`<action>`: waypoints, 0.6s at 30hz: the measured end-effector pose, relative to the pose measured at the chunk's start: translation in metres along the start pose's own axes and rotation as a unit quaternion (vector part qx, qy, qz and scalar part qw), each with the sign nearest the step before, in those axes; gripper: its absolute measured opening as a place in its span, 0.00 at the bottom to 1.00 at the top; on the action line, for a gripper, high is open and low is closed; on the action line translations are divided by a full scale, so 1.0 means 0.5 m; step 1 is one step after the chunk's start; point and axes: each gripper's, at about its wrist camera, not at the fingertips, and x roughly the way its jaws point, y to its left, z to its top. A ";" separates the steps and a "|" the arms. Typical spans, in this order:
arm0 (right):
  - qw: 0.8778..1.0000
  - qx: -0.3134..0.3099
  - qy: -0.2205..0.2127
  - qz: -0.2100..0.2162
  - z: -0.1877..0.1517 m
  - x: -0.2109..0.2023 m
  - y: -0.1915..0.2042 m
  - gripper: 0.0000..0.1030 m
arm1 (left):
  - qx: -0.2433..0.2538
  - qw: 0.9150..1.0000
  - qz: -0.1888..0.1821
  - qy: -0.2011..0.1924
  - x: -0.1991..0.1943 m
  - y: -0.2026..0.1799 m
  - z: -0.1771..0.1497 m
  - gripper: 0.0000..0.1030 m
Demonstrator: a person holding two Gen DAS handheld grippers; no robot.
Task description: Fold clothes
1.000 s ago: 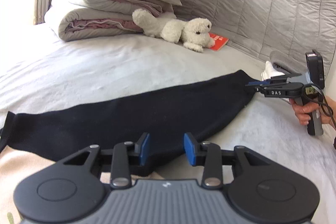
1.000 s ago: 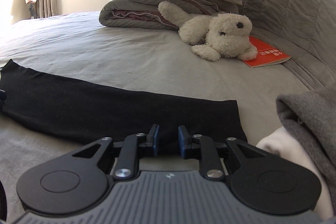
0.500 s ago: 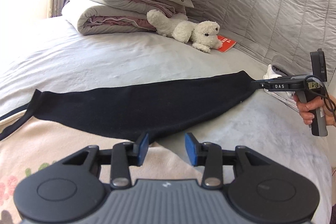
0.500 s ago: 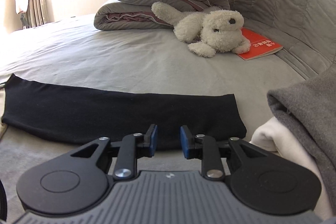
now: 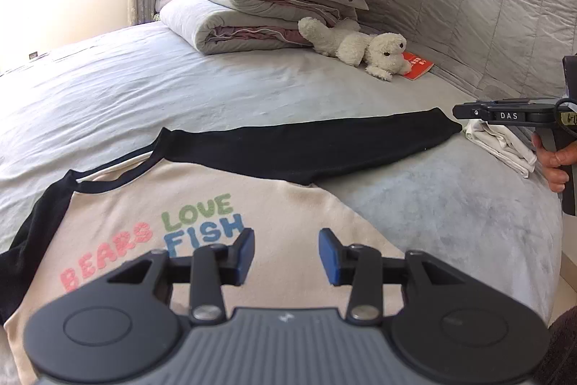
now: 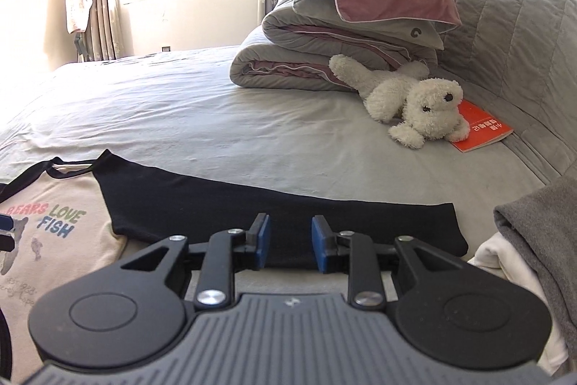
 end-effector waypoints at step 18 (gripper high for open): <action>0.999 -0.045 0.002 0.003 0.010 -0.098 0.153 0.32 | -0.012 0.998 0.054 0.003 -0.152 0.045 -0.058 0.42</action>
